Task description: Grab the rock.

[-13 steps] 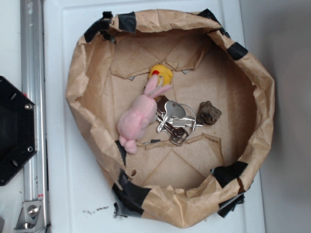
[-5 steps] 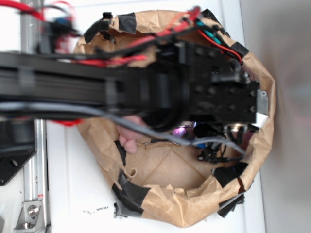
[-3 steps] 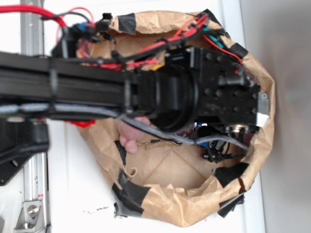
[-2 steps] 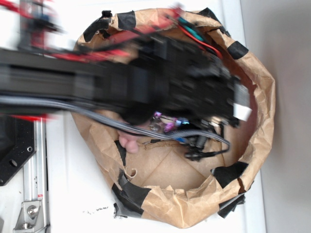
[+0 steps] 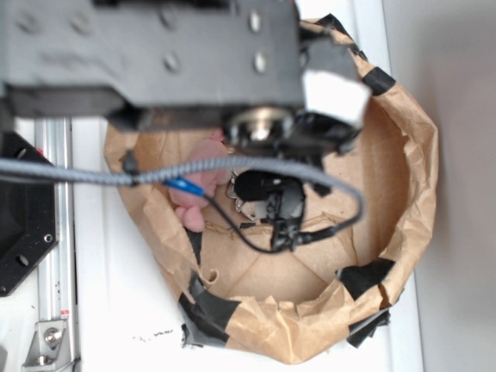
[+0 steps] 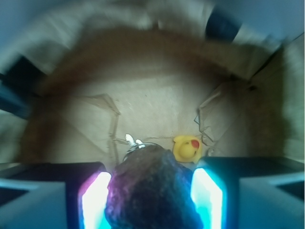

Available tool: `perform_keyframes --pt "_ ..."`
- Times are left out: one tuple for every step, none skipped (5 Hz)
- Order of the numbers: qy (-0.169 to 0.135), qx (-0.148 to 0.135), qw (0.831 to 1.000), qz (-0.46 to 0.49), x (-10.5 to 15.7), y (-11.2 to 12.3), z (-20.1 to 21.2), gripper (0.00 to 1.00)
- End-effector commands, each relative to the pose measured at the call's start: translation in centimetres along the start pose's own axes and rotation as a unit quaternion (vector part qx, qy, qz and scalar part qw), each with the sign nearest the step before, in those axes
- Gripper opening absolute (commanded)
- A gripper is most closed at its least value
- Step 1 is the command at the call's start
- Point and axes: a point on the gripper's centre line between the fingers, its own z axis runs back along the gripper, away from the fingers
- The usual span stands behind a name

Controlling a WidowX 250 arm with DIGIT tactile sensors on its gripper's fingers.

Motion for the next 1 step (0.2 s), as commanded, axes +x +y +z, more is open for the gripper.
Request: perform_keyframes --pt "-0.027 0.003 0.999 0.026 1.76 -0.78 3.93 0.0"
